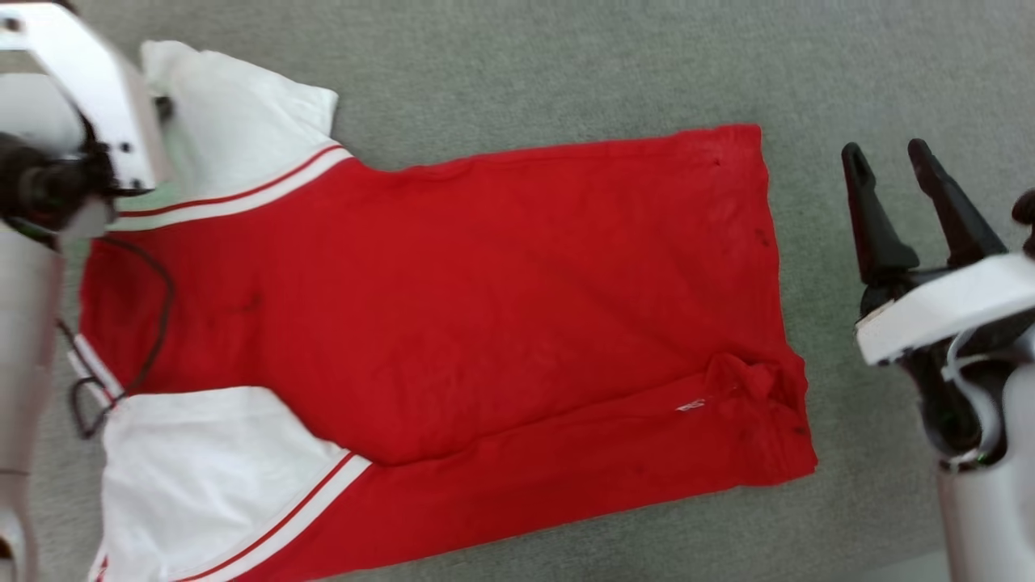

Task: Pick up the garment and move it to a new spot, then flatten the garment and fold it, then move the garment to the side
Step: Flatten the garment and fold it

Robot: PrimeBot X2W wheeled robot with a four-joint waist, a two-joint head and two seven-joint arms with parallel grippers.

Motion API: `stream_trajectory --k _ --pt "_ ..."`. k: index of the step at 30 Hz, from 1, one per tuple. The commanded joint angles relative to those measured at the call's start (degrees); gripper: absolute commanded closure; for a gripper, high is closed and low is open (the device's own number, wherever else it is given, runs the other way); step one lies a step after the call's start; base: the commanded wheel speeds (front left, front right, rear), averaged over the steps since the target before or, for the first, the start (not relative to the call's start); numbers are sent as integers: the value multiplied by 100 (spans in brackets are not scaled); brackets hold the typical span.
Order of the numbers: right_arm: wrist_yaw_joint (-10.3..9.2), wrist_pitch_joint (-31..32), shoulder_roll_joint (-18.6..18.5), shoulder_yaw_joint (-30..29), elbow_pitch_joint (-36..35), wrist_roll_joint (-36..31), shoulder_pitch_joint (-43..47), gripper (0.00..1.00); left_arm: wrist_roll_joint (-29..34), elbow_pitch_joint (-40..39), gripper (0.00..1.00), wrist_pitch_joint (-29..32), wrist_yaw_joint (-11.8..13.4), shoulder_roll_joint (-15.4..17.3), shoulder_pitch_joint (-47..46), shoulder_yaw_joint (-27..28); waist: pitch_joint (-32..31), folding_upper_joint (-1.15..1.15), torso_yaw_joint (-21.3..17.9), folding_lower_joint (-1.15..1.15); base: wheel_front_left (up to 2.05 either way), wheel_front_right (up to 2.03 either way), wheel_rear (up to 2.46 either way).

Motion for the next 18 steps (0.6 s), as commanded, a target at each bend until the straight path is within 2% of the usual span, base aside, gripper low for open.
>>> stream_trajectory --k 1,10,15,18 --pt "-2 158 -138 -35 184 114 -212 0 66 -39 100 -169 -48 -59 37 -36 -201 0 188 0 0 0 0" --pt "-2 2376 -821 276 1751 609 -1286 0 187 -309 100 -648 -118 -417 -125 -261 -344 0 739 0 0 0 0" --pt "-2 3296 -883 503 2397 598 -1894 0 205 -470 100 -713 -136 -455 -258 -317 -127 0 926 0 0 0 0" --pt "-2 3620 -780 628 2841 586 -2163 0 207 -502 100 -766 -136 -450 -274 -324 -13 0 986 0 0 0 0"
